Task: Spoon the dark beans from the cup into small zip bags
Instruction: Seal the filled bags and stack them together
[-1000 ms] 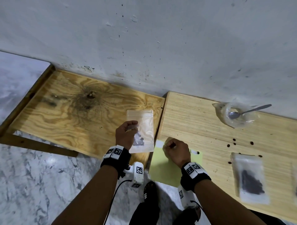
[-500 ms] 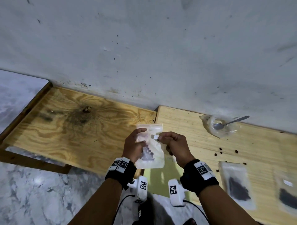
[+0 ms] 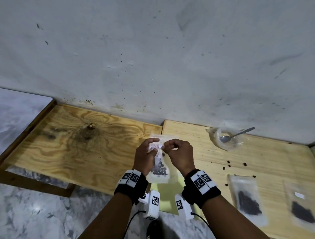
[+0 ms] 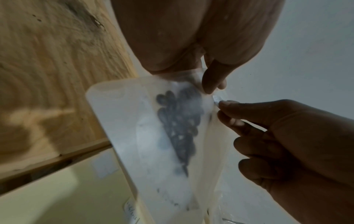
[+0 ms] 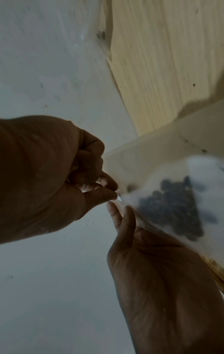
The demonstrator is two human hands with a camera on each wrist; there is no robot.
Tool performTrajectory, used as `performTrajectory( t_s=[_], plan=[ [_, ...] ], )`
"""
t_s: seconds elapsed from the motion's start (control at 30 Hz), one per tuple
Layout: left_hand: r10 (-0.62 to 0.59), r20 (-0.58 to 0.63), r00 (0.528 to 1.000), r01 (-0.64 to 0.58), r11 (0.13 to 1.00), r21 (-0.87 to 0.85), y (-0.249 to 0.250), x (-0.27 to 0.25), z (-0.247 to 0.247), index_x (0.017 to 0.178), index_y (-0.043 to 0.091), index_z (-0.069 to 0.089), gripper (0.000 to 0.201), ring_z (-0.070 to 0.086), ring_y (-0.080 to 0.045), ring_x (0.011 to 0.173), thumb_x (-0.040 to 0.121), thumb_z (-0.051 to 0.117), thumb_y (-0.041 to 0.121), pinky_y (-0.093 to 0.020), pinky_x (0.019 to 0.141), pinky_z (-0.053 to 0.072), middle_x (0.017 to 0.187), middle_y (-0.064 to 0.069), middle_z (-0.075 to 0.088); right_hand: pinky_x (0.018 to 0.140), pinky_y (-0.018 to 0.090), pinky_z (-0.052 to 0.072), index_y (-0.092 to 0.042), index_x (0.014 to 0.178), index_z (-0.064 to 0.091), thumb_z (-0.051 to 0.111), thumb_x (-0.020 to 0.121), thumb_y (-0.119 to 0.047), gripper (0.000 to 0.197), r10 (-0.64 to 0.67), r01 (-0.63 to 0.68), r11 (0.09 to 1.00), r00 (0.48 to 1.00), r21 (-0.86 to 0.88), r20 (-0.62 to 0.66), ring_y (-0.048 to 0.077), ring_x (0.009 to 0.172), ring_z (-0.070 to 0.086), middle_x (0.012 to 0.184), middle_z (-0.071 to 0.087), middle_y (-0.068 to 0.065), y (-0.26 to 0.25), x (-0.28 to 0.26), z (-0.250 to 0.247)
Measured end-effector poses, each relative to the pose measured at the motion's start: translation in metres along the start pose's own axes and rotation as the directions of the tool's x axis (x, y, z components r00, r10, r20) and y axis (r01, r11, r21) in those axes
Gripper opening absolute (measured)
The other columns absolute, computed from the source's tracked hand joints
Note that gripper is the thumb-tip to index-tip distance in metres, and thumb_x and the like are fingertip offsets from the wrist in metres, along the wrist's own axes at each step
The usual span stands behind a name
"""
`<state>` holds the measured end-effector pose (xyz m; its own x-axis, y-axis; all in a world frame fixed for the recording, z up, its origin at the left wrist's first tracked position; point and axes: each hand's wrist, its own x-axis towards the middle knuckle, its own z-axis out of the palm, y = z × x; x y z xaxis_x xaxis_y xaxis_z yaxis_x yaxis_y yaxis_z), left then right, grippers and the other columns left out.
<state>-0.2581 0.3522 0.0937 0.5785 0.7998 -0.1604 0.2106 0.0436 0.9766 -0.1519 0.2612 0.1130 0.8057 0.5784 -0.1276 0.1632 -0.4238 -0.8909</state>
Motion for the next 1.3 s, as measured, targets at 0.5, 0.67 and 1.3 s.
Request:
performTrajectory(
  t_s=[0.5,0.67,1.3],
  plan=[
    [-0.066,-0.032,0.997,0.061,0.990,-0.131,0.006,-0.005,-0.008,0.098,0.020,0.072,0.029,0.060,-0.014,0.059,0.086,0.062,-0.003,-0.024,0.052,0.047,0.092,0.000,0.072,0.065,0.028,0.043,-0.026,0.090,0.051,0.090,0.059,-0.052,0.056,0.004,-0.027,0.991,0.984,-0.128,-0.176,0.005,0.083,0.055,0.090,0.056,-0.013,-0.004,-0.011,-0.005],
    [-0.069,-0.071,0.995,0.057,0.987,-0.153,0.004,-0.005,-0.005,0.091,0.017,0.070,0.009,0.070,-0.032,0.070,0.083,0.074,0.012,-0.029,0.057,0.053,0.095,-0.009,0.073,0.071,0.026,0.043,-0.020,0.080,0.053,0.094,0.061,-0.024,0.046,0.081,-0.052,0.977,0.988,0.209,-0.133,0.007,0.074,0.057,0.080,0.058,-0.009,0.007,-0.008,-0.002],
    [-0.092,-0.172,0.981,0.047,0.967,-0.250,0.003,0.009,-0.008,0.080,0.017,0.069,0.014,0.065,-0.012,0.086,0.083,0.070,0.003,-0.025,0.076,0.050,0.090,0.000,0.073,0.070,0.030,0.049,-0.014,0.083,0.065,0.086,0.074,-0.015,0.023,0.013,-0.039,0.966,0.995,0.254,0.102,0.017,0.088,0.063,0.086,0.067,0.002,0.034,-0.016,-0.010]
  ],
)
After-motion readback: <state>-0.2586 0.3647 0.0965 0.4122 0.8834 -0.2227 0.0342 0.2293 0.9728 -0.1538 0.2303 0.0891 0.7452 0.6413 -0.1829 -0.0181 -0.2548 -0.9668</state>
